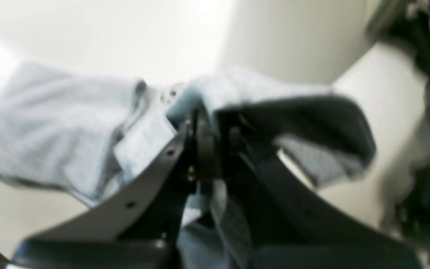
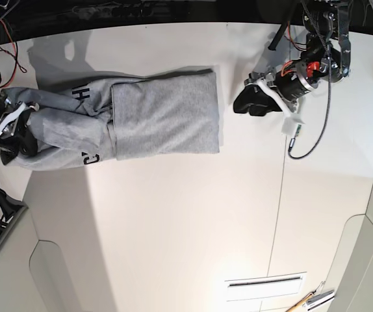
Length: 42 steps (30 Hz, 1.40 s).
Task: Fold the T-shirt properly
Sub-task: 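Fold the strip in half, bringing the right gripper's end over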
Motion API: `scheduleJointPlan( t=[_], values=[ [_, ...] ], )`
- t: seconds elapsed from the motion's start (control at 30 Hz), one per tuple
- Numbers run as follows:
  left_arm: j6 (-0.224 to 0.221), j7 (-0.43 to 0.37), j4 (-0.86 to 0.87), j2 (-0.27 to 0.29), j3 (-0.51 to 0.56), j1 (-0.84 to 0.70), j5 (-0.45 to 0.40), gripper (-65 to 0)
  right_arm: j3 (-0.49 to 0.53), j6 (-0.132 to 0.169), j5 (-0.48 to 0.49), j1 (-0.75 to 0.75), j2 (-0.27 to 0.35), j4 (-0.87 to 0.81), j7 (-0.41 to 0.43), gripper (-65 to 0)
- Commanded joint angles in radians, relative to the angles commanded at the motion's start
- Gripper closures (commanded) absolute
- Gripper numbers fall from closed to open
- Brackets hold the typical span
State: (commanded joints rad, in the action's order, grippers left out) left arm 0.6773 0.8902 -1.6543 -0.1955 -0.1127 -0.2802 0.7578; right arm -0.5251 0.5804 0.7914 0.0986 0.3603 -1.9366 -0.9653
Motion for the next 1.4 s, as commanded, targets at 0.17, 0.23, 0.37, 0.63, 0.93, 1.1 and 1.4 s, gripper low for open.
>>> scheduleJointPlan(
  t=[0.17, 0.23, 0.37, 0.63, 0.93, 1.1, 1.4],
  values=[
    [-0.001, 0.0, 0.001, 0.032, 0.065, 0.0, -0.029, -35.4, 0.259, 0.0, -0.065, -0.037, -0.154, -0.08, -0.031, 0.0],
    [-0.002, -0.001, 0.001, 0.032, 0.068, 0.001, -0.039, -35.4, 0.397, 0.0, -0.13, -0.024, -0.227, -0.074, -0.031, 0.0],
    [-0.005, 0.0, 0.001, 0.032, 0.068, 0.0, -0.038, -35.4, 0.645, -0.034, -0.287, -0.018, -0.315, -0.039, 0.006, 0.0],
    [-0.003, 0.033, -0.002, 0.031, 0.059, 0.001, -0.011, -35.4, 0.813, -0.128, -0.424, -0.024, -0.341, 0.089, 0.096, -38.6],
    [0.021, 0.224, -0.117, 0.023, -0.175, -0.003, 0.239, -35.4, 0.796, -0.145, -0.426, -0.114, -0.342, 0.045, 0.101, -38.6],
    [0.021, 0.232, -0.178, 0.013, -0.188, -0.056, 0.301, -35.4, 0.76, -0.166, -0.428, -0.167, -0.352, 0.072, 0.171, -38.6],
    [0.021, 0.229, -0.178, 0.013, -0.188, -0.059, 0.301, -35.4, 0.661, -0.219, -0.488, -0.236, -0.388, 0.039, 0.072, -38.4]
  ],
)
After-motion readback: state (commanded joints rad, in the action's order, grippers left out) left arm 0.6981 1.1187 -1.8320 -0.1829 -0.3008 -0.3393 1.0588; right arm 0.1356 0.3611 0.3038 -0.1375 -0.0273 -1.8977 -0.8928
